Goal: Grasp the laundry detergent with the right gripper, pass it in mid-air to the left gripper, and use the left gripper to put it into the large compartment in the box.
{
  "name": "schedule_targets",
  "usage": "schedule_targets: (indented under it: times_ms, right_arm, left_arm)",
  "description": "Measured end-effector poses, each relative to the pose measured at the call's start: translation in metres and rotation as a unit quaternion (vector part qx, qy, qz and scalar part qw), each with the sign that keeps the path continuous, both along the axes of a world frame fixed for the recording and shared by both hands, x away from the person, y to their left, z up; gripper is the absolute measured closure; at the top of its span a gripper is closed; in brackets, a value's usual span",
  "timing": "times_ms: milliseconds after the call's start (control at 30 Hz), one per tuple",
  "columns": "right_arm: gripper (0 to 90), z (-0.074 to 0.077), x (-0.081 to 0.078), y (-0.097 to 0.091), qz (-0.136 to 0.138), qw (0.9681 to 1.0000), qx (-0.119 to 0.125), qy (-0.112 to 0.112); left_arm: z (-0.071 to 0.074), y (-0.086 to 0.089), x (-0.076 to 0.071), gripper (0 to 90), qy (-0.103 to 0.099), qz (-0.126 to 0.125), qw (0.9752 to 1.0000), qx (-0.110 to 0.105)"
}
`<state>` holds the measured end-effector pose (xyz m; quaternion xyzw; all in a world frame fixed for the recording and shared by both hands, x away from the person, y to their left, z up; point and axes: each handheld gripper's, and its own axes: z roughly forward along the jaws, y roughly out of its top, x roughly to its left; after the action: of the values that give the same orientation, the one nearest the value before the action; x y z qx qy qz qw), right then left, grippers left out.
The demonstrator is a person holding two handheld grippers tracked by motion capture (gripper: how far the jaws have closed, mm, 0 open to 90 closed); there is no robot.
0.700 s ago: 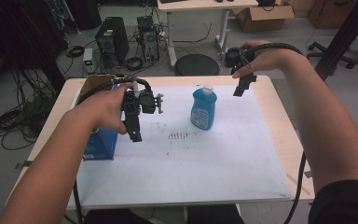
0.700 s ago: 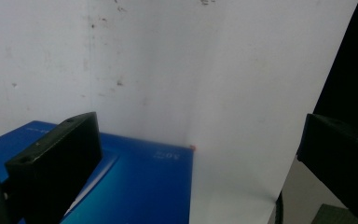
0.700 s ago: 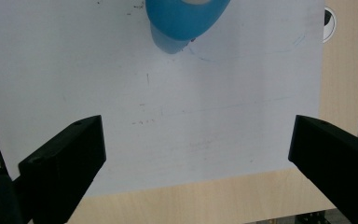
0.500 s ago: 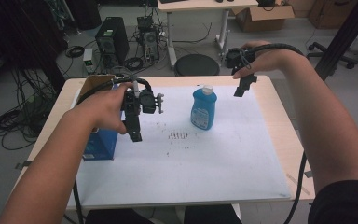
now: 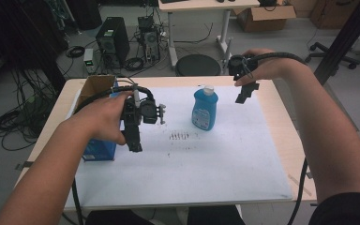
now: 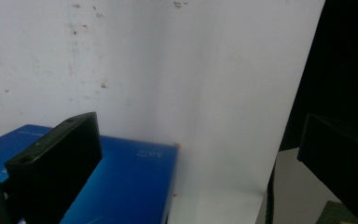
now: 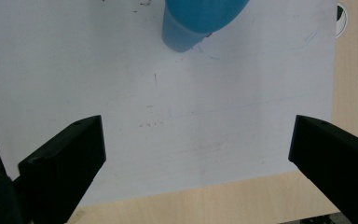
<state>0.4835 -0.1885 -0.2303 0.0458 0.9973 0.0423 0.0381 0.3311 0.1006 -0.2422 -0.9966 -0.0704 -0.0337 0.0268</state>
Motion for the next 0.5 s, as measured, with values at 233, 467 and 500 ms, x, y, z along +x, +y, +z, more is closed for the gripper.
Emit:
schedule_targets:
  times_ms: [233, 467, 500]
  right_arm:
    - [3.9, -0.011, -0.008, -0.005, -0.011, 0.9998, 0.015, 0.004]
    - [3.9, -0.024, -0.013, -0.007, -0.019, 0.9992, 0.034, 0.002]
    - [3.9, -0.026, -0.014, -0.007, -0.023, 0.9990, 0.038, 0.000]
  left_arm:
    - [-0.002, 0.001, -0.015, 0.2, -0.003, -0.004, 1.0000, -0.002]
    - [-0.004, 0.002, -0.028, 0.2, -0.004, -0.009, 1.0000, -0.003]
    - [-0.004, 0.003, -0.030, 0.2, -0.004, -0.010, 0.9999, -0.002]
